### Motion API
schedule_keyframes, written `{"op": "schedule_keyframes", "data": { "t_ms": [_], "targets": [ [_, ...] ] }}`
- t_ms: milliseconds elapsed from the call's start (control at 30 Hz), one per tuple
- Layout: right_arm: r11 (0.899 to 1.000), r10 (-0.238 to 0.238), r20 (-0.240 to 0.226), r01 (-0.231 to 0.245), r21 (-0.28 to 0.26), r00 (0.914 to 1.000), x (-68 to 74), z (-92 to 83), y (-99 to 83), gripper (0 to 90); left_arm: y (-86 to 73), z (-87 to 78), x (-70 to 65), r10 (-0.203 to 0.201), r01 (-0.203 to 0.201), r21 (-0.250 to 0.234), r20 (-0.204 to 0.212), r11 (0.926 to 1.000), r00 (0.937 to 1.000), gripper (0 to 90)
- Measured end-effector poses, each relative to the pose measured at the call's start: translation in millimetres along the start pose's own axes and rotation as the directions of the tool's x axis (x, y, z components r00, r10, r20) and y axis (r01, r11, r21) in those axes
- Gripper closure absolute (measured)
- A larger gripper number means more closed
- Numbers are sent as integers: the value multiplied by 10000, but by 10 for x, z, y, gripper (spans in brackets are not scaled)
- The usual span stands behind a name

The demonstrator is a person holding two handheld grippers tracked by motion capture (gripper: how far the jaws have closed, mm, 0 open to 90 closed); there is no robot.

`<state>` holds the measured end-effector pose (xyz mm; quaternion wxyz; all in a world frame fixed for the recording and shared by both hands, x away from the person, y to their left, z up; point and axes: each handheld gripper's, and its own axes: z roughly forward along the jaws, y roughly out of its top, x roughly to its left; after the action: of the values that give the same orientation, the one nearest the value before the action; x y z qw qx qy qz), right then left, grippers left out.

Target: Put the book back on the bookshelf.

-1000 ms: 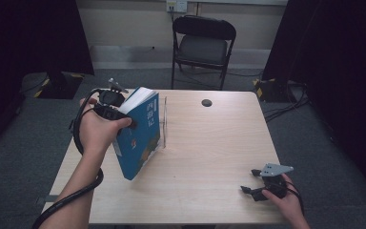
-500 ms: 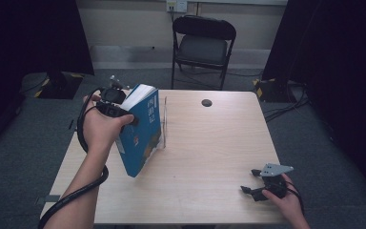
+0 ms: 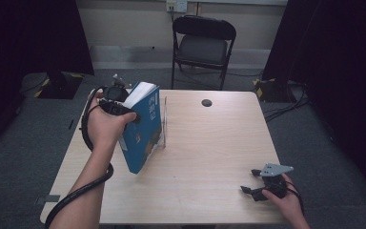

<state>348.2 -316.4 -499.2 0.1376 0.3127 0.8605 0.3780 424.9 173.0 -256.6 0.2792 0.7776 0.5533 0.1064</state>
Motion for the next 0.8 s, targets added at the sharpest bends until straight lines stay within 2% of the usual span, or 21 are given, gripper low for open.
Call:
{"op": "schedule_keyframes", "data": {
  "t_ms": [467, 667, 800],
  "targets": [
    [10000, 2, -3, -2, 1, 10000, 0, 0, 0, 168, 88, 94, -30, -222, 221, -16, -174, 9998, 9996, 619],
    [10000, 9, -5, -9, 1, 10000, 0, 0, 0, 168, 119, 158, -43, -194, 197, 160, -190, 9997, 9996, 619],
    [10000, -7, -2, 7, -4, 10000, 0, 0, 0, 168, 129, 198, -43, -231, 234, 110, -236, 9997, 9995, 619]
  ]
}}
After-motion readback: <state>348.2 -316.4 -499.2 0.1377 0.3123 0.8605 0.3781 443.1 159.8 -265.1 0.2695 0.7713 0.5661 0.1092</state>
